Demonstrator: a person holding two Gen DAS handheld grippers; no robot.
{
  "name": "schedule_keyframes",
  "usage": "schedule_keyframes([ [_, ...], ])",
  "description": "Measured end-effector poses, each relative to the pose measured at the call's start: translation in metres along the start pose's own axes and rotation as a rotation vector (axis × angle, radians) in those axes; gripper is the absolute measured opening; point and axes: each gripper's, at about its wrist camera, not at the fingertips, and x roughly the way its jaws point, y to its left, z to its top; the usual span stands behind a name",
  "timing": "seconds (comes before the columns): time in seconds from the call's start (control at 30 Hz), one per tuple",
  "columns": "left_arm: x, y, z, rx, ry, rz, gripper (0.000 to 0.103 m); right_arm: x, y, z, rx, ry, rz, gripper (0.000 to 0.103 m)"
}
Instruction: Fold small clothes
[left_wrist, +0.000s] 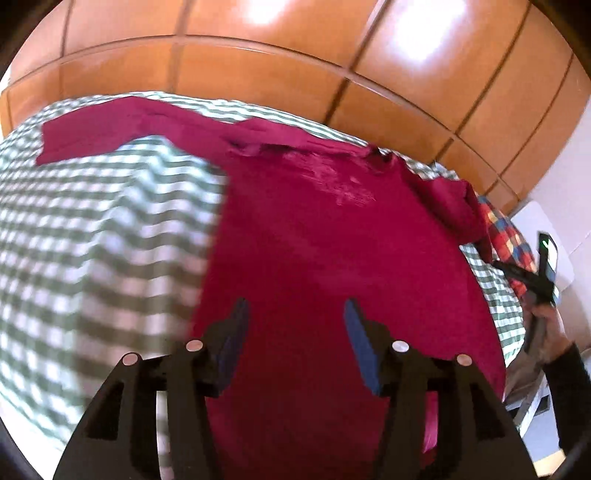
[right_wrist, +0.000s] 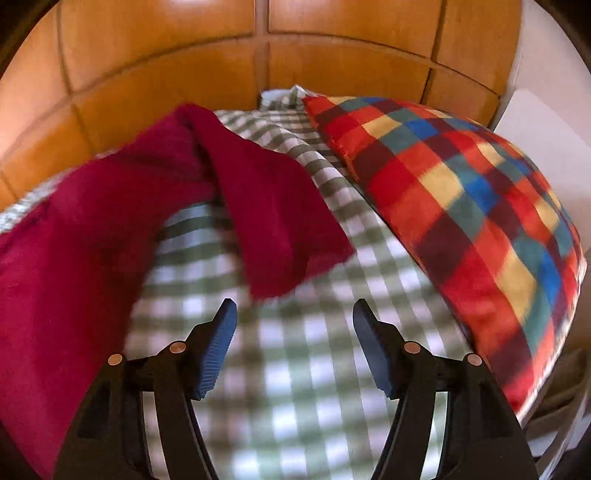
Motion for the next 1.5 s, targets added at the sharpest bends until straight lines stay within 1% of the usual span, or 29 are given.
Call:
schedule_keyframes([
  [0.07,0.011,-0.013,-0.003,0.013,0.016,-0.021,0.053,0.024,0.007,0.009,-0.021,0.01,-0.02,0.051],
  [0.13,0.021,-0.023,0.0,0.033,0.03,-0.032,0.053,0.035,0.02,0.015,-0.082,0.025,-0.067,0.015],
  [0.17,0.025,-0.029,0.0,0.046,0.035,-0.03,0.053,0.035,0.021,0.016,-0.101,0.021,-0.093,0.011],
  [0.2,0.029,-0.033,0.002,0.063,0.041,-0.027,0.053,0.027,0.02,0.019,-0.109,0.004,-0.111,0.01],
  [0.27,0.033,-0.037,0.0,0.081,0.049,-0.03,0.053,-0.006,0.01,0.028,-0.095,-0.064,-0.094,0.009],
  [0.3,0.035,-0.038,0.001,0.089,0.053,-0.03,0.053,-0.033,0.002,0.033,-0.09,-0.114,-0.087,0.009],
  [0.37,0.04,-0.036,0.001,0.099,0.066,-0.03,0.053,-0.072,-0.013,0.042,-0.077,-0.177,-0.07,0.009],
  [0.43,0.047,-0.036,0.002,0.092,0.082,-0.035,0.053,-0.106,-0.032,0.056,-0.041,-0.223,-0.049,0.009],
  [0.53,0.053,-0.034,0.003,0.08,0.09,-0.036,0.053,-0.129,-0.057,0.077,0.051,-0.251,-0.031,0.009],
  [0.6,0.054,-0.033,0.004,0.073,0.091,-0.038,0.054,-0.127,-0.079,0.093,0.103,-0.253,-0.063,0.009],
  [0.7,0.056,-0.032,0.006,0.071,0.091,-0.032,0.054,-0.098,-0.115,0.114,0.19,-0.208,-0.163,0.008],
  [0.73,0.055,-0.032,0.007,0.07,0.09,-0.028,0.054,-0.076,-0.128,0.121,0.202,-0.172,-0.251,0.008],
  [0.8,0.054,-0.03,0.009,0.067,0.085,-0.015,0.054,-0.044,-0.147,0.123,0.246,-0.097,-0.314,0.008],
  [0.87,0.051,-0.025,0.011,0.054,0.079,0.002,0.054,-0.019,-0.156,0.123,0.248,-0.055,-0.384,0.007],
  [0.9,0.047,-0.02,0.013,0.042,0.073,0.014,0.055,-0.008,-0.16,0.122,0.257,-0.036,-0.398,0.007],
  [0.93,0.045,-0.015,0.014,0.035,0.066,0.023,0.056,0.001,-0.165,0.12,0.285,-0.018,-0.381,0.009],
  [0.97,0.041,-0.009,0.015,0.028,0.055,0.042,0.06,0.003,-0.168,0.118,0.311,-0.022,-0.37,0.012],
  [1.0,0.037,-0.003,0.017,0.021,0.042,0.068,0.063,0.003,-0.169,0.115,0.323,-0.035,-0.369,0.034],
  [1.03,0.031,0.008,0.02,0.007,0.027,0.097,0.063,-0.001,-0.168,0.113,0.33,-0.052,-0.361,0.074],
  [1.07,0.024,0.021,0.023,-0.012,0.013,0.127,0.064,-0.008,-0.166,0.111,0.338,-0.08,-0.355,0.087],
  [1.1,0.02,0.03,0.025,-0.022,0.004,0.151,0.067,-0.018,-0.161,0.109,0.338,-0.12,-0.359,0.091],
  [1.13,0.013,0.045,0.029,-0.033,-0.016,0.211,0.07,-0.029,-0.153,0.107,0.323,-0.16,-0.362,0.091],
  [1.17,0.007,0.058,0.032,-0.04,-0.029,0.266,0.07,-0.036,-0.145,0.106,0.307,-0.176,-0.351,0.091],
  [1.2,0.002,0.071,0.035,-0.053,-0.039,0.321,0.07,-0.043,-0.133,0.104,0.286,-0.188,-0.32,0.091],
  [1.3,-0.016,0.124,0.047,-0.136,-0.085,0.499,0.07,-0.052,-0.081,0.092,0.212,-0.186,-0.17,0.092],
  [1.33,-0.019,0.136,0.05,-0.148,-0.097,0.538,0.07,-0.052,-0.052,0.085,0.166,-0.175,-0.096,0.092],
  [1.4,-0.023,0.164,0.058,-0.162,-0.112,0.608,0.07,-0.05,-0.004,0.071,0.095,-0.156,0.007,0.092],
  [1.43,-0.024,0.172,0.06,-0.159,-0.112,0.621,0.07,-0.047,0.029,0.061,0.047,-0.134,0.079,0.092],
  [1.5,-0.02,0.195,0.072,-0.154,-0.1,0.658,0.072,-0.041,0.084,0.045,-0.029,-0.094,0.185,0.092],
])
